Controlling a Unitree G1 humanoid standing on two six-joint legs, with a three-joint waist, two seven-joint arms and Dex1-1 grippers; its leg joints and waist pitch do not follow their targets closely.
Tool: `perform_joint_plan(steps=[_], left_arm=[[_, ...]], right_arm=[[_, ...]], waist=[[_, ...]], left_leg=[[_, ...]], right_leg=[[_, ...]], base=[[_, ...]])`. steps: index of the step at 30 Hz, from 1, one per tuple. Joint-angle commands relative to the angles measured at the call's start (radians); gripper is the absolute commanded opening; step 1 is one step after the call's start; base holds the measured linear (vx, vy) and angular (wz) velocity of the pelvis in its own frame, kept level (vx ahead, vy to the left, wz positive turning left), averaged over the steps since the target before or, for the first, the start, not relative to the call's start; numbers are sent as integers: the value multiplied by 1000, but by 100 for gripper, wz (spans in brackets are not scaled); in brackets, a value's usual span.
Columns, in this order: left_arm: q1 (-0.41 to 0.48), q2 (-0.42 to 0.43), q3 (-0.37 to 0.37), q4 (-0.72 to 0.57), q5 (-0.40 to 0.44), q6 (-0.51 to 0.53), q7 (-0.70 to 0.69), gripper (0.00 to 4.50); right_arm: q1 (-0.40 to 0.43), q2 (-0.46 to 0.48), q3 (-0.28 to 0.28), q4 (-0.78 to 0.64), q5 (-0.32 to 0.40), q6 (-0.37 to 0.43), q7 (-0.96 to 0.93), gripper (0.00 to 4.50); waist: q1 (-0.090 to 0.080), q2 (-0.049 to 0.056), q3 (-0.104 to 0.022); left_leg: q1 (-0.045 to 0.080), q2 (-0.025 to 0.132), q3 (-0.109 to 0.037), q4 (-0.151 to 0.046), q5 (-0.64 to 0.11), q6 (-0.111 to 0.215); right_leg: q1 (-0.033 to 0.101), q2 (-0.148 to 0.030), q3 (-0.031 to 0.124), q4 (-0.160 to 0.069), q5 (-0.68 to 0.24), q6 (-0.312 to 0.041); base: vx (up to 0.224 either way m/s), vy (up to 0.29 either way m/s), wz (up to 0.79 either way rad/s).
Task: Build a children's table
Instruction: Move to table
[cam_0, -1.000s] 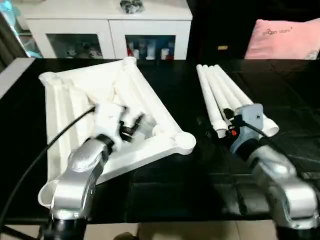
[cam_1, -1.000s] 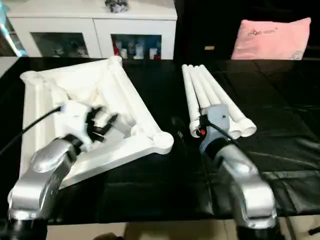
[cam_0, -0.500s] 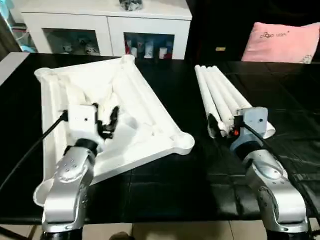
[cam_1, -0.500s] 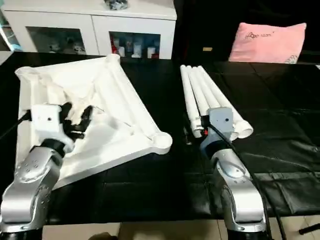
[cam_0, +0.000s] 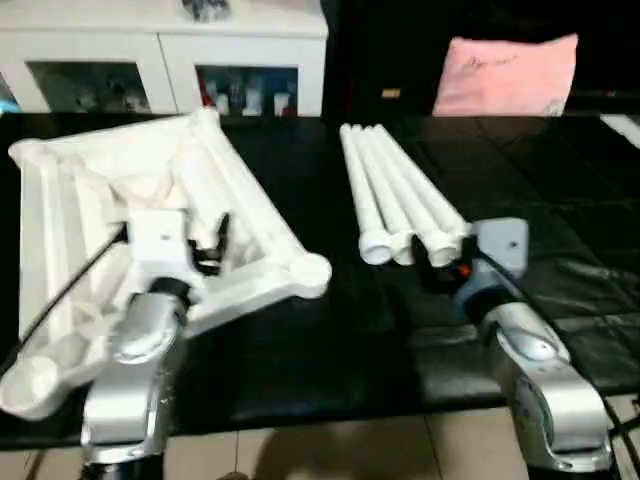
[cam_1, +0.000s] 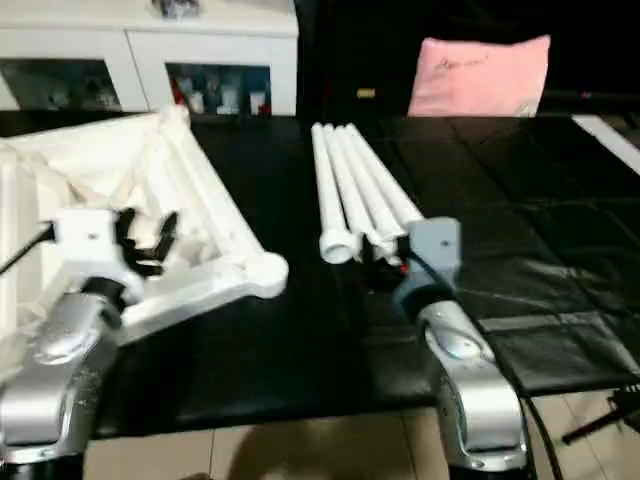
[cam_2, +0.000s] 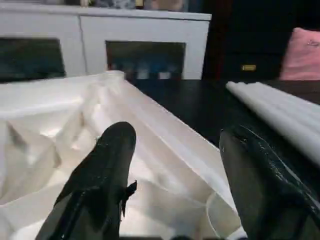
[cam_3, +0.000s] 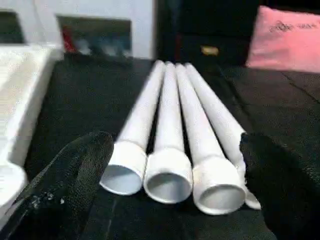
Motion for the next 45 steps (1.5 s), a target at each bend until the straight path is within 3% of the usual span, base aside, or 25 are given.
perform_joint_plan(steps=[1,5,6,7,9,10,12,14,15,16,18,20,22,24,25,26,27,28,29,30,33,34,36,39,45], left_arm=[[-12,0,-12,-7,-9,-13,-14,303],[-13,12,-9,-15,-23,-29,-34,303],[-11,16,-11,-18,-21,-28,-34,303],[-10,18,-11,-20,-20,-25,-34,303],[-6,21,-11,-22,-22,-24,-34,303],[-2,25,-14,-24,-22,-23,-38,303],[1,28,-18,-24,-24,-26,-44,303],[2,30,-21,-26,-26,-25,-48,303],[3,31,-23,-26,-27,-26,-49,303],[3,32,-25,-26,-28,-26,-51,303],[5,35,-32,-27,-29,-25,-52,303],[6,36,-35,-28,-29,-26,-51,303],[7,37,-36,-30,-30,-27,-49,303],[6,37,-35,-31,-29,-26,-49,303],[7,38,-35,-33,-29,-25,-50,303],[8,38,-34,-35,-29,-23,-50,303],[13,35,-31,-44,-34,-22,-51,303],[15,34,-29,-48,-39,-23,-52,303],[17,33,-28,-51,-45,-24,-52,303],[18,33,-26,-53,-46,-18,-48,303],[19,38,-26,-53,-46,-10,-41,303],[19,39,-26,-52,-45,-12,-42,303],[21,40,-27,-52,-45,-11,-45,303],[22,44,-31,-49,-43,-14,-45,303],[16,77,-63,-36,-33,9,-80,303]], right_arm=[[7,-12,-1,-16,0,15,16,450],[8,-19,16,-17,0,11,41,450],[9,-19,17,-18,7,14,47,450],[8,-15,14,-18,11,18,43,450],[6,-13,13,-17,11,20,37,450],[2,-5,7,-13,16,24,28,450],[-2,3,-5,-9,21,26,18,450],[-4,0,-6,-6,17,24,19,450],[-4,-2,-4,-5,15,23,22,450],[-5,-2,-4,-3,13,23,25,450],[-5,-5,-1,-2,10,22,29,450],[-5,-5,2,-5,13,24,36,450],[-4,-9,6,-8,18,22,50,450],[-5,-18,15,-10,32,36,75,450],[-6,-27,24,-12,28,39,82,450],[-7,-35,34,-14,23,34,89,450],[-7,-22,27,-22,32,26,81,450],[-8,-19,25,-23,34,33,78,450],[-9,-17,23,-24,35,41,76,450],[-12,-24,31,-23,32,45,86,450],[-16,-37,48,-20,24,43,108,450],[-18,-39,50,-19,25,43,110,450],[-18,-44,55,-21,30,43,119,450],[-21,-46,57,-21,30,44,128,450],[-55,-40,66,2,32,47,136,450]], waist=[[47,-17,-34],[56,-13,-24],[45,2,-24],[34,-2,-7],[20,18,1],[9,37,11],[31,56,12],[15,1,11],[44,-19,15],[67,-36,-2],[90,-22,-22],[75,22,-32],[-10,40,-73],[-10,28,-67],[0,3,-55],[0,-1,-47],[30,-66,-43],[32,-28,-68],[34,-67,-56],[48,-40,-55],[39,7,-59],[26,34,-91],[22,22,-84],[48,-7,-64],[25,5,-17]], left_leg=[[10,-7,10,-48,-43,57],[33,-1,14,-97,-126,-62],[94,3,40,-81,-236,-102],[66,-2,11,-121,-354,-91],[144,25,-12,-128,-612,-90],[154,55,-29,-166,-765,-72],[71,116,-41,-296,-955,-51],[152,72,-11,-223,-877,-32],[99,-23,37,-61,-517,-40],[44,-13,17,11,-192,31],[-1,-12,0,-29,-53,52],[60,18,-5,-123,3,60],[262,144,-161,-154,-11,300],[261,159,-160,-128,165,484],[180,71,-181,-138,259,596],[121,-30,-117,-108,222,532],[-4,-144,-51,-31,13,373],[-17,-97,-59,61,-67,199],[-44,-95,-47,66,-37,138],[-51,-78,-51,16,101,44],[-1,-19,-65,-99,360,77],[121,53,-139,-45,796,142],[131,54,-151,-43,987,157],[27,-21,-59,-77,450,65],[56,17,-45,-150,-310,-74]], right_leg=[[43,-149,99,-171,-225,38],[31,-95,77,-197,-580,139],[-16,-45,92,-224,-661,161],[30,-73,43,-220,-741,120],[12,-52,-5,-238,-715,76],[42,-33,-43,-217,-610,46],[146,-29,-28,23,-212,-4],[85,-67,45,-77,-390,-18],[96,-141,81,-236,-900,26],[152,-205,158,-261,-977,-11],[199,-147,136,-221,-613,-80],[163,-61,51,-183,-283,-97],[-3,-36,16,-10,-132,-26],[-75,-67,41,45,-77,86],[-57,-59,48,37,-13,121],[-5,-62,71,-68,72,103],[119,-133,124,-178,-11,190],[175,-228,200,-173,2,123],[180,-188,176,-165,90,70],[195,-166,135,-116,412,-41],[129,-65,35,-65,665,-50],[33,-57,57,-33,503,-17],[11,-94,97,-70,352,0],[95,-94,104,-90,481,-25],[75,-95,105,-142,-159,-131]], base=[[-79,-136,-6],[-84,-97,-3],[-86,-41,-1],[-51,3,-14],[-39,39,-18],[-27,66,-11],[-32,70,-21],[52,-26,-5],[104,-52,-10],[121,-24,-18],[155,2,2],[181,30,11],[229,20,6],[198,-22,7],[148,-44,8],[86,-64,35],[86,-64,35],[108,-53,46],[173,-45,5],[173,-45,5],[31,-11,-4],[90,17,-4],[103,10,5],[0,0,0],[-70,-11,0]])
